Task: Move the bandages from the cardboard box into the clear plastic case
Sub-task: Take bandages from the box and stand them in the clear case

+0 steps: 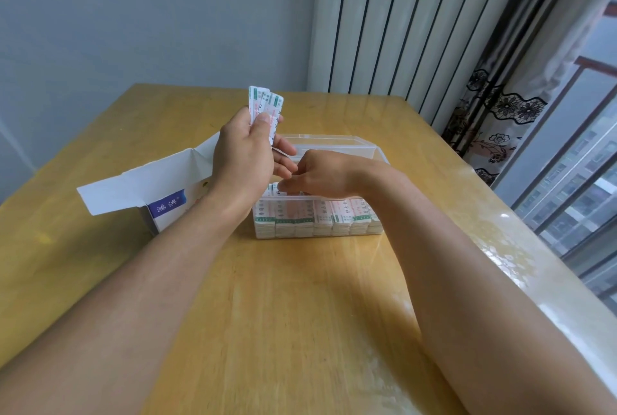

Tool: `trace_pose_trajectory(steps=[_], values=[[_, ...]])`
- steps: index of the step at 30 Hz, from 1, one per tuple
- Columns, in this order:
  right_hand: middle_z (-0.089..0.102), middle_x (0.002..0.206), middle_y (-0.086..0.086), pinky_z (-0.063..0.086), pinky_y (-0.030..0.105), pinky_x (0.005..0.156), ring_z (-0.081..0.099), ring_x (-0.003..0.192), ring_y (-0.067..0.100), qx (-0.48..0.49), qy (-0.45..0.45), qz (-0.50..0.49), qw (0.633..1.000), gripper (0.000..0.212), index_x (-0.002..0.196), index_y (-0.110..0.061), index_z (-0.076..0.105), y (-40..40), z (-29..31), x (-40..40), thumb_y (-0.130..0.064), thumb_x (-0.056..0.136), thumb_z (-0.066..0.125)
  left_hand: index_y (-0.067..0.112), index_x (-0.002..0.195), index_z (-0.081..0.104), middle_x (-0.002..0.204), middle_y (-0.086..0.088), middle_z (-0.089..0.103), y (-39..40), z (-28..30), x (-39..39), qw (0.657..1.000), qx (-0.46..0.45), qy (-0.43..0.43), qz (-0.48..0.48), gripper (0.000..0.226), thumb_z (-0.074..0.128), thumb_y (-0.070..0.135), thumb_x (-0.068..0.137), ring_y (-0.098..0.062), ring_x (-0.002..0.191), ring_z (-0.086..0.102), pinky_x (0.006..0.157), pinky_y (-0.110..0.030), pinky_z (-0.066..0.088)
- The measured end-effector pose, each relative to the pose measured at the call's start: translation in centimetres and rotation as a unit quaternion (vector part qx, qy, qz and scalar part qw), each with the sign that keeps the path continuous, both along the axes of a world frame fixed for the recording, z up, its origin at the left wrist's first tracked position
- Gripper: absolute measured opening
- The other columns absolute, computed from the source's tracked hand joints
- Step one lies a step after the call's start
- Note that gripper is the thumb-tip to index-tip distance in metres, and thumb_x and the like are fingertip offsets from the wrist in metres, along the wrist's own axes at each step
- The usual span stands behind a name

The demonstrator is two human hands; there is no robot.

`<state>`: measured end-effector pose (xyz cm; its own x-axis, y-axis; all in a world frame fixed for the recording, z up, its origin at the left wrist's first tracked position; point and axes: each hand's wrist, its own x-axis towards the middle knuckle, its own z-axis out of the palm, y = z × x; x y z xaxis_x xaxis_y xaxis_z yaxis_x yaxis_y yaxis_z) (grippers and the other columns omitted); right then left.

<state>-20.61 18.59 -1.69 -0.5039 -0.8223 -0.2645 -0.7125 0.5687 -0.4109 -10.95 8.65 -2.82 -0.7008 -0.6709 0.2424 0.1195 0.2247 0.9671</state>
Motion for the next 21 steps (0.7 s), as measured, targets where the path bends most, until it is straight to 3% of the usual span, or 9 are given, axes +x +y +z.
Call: trace_pose_trajectory(steps=[4,8,10,13,15,18,21], values=[[0.064,0.085,-0.008,0.044,0.031,0.080,0.058,0.083,0.010,-0.020,-0.011,0.007,1.000,0.028,0.081,-0.033,0.068,0.2,0.4,0.1,-0.045,0.101,0.052,0.011,0.114,0.057,0.069,-0.004,0.066,0.1,0.0,0.1,1.000,0.002,-0.001,-0.002,0.029,0.030,0.022,0.111,-0.019,0.052,0.063,0.050,-0.028,0.053],[0.053,0.049,-0.017,0.034,0.020,0.054,0.043,0.047,0.002,-0.059,0.006,-0.003,0.998,0.040,0.083,-0.026,0.079,1.6,2.0,-0.4,-0.043,0.103,0.049,0.011,0.113,0.057,0.070,-0.006,0.067,0.0,0.1,0.1,1.000,0.013,0.006,-0.007,0.028,0.031,0.023,0.111,-0.021,0.053,0.063,0.049,-0.030,0.052],[0.048,0.042,-0.018,0.034,0.023,0.051,0.035,0.043,0.007,-0.113,0.034,-0.041,0.992,0.040,0.087,-0.026,0.080,2.9,3.1,-1.4,-0.043,0.104,0.048,0.012,0.113,0.058,0.071,-0.006,0.068,0.0,0.1,0.3,1.000,0.005,-0.001,-0.014,0.029,0.032,0.024,0.111,-0.023,0.056,0.064,0.050,-0.031,0.051],[0.060,0.058,-0.012,0.039,0.020,0.051,0.043,0.047,0.006,-0.278,0.087,-0.126,0.948,0.030,0.102,-0.026,0.078,4.5,4.4,-2.8,-0.047,0.099,0.057,0.013,0.107,0.060,0.070,-0.004,0.067,0.3,0.5,0.5,0.999,-0.013,-0.014,-0.040,0.029,0.033,0.023,0.111,-0.019,0.055,0.062,0.049,-0.028,0.049],[0.070,0.078,-0.007,0.048,0.021,0.060,0.055,0.058,0.000,-0.356,0.064,-0.126,0.924,0.034,0.118,-0.027,0.074,4.9,5.1,-2.9,-0.049,0.093,0.065,0.015,0.102,0.060,0.070,-0.003,0.067,0.5,0.7,0.5,0.998,-0.023,-0.021,-0.056,0.030,0.033,0.024,0.111,-0.017,0.054,0.060,0.049,-0.027,0.046],[0.072,0.095,-0.011,0.043,0.010,0.059,0.059,0.065,-0.011,-0.349,0.037,-0.078,0.933,0.044,0.131,-0.025,0.067,4.7,5.3,-1.9,-0.041,0.090,0.072,0.018,0.101,0.061,0.069,-0.001,0.067,0.7,0.8,0.6,0.996,-0.036,-0.032,-0.080,0.031,0.033,0.026,0.111,-0.015,0.054,0.057,0.049,-0.028,0.042],[0.073,0.095,-0.015,0.042,0.005,0.059,0.062,0.071,-0.016,-0.359,0.038,-0.075,0.929,0.038,0.125,-0.022,0.071,4.3,5.1,-1.4,-0.033,0.088,0.076,0.015,0.104,0.062,0.067,0.001,0.066,0.8,0.9,0.8,0.991,-0.058,-0.046,-0.114,0.033,0.033,0.027,0.111,-0.014,0.055,0.056,0.049,-0.027,0.040]])
